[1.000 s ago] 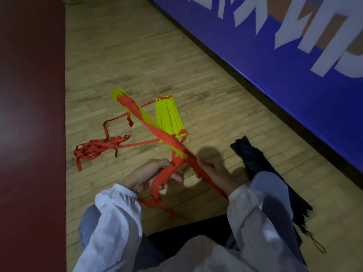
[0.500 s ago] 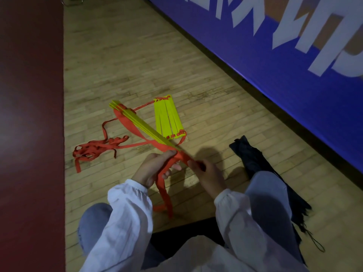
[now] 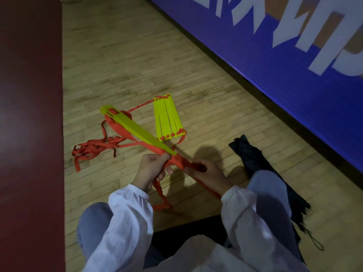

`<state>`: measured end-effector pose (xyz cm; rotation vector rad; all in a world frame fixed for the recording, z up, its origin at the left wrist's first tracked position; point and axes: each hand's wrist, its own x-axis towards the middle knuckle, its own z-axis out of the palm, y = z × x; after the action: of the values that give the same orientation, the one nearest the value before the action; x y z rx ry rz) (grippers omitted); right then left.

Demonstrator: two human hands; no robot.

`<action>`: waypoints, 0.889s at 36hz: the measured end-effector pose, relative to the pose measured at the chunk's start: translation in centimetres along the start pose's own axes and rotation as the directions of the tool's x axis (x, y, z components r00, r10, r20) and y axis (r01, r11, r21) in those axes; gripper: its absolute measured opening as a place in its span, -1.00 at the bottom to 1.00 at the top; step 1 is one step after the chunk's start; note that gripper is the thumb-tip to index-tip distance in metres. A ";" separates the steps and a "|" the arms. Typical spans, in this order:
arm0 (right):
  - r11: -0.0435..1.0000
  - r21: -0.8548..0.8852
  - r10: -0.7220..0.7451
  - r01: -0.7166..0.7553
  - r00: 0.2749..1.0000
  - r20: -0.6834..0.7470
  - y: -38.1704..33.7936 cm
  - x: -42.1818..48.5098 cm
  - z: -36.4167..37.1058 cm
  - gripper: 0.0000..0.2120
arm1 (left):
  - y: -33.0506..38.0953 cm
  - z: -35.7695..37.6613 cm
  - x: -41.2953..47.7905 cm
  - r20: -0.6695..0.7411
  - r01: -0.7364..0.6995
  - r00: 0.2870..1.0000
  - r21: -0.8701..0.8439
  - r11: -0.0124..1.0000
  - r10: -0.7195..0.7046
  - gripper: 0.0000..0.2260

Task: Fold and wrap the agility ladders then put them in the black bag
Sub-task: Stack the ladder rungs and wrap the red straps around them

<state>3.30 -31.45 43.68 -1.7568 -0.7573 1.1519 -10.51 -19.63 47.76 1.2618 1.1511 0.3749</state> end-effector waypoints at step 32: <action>0.994 -0.108 -0.024 -0.008 0.956 -0.293 0.3 0.5 0.6 -0.71 | 1.6 -0.7 0.2 0.121 0.146 0.980 0.087 0.985 -0.156 -0.72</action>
<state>2.90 -30.96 43.09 -1.9584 -0.6546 0.8298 -10.42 -18.55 49.16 1.2386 1.1530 0.1357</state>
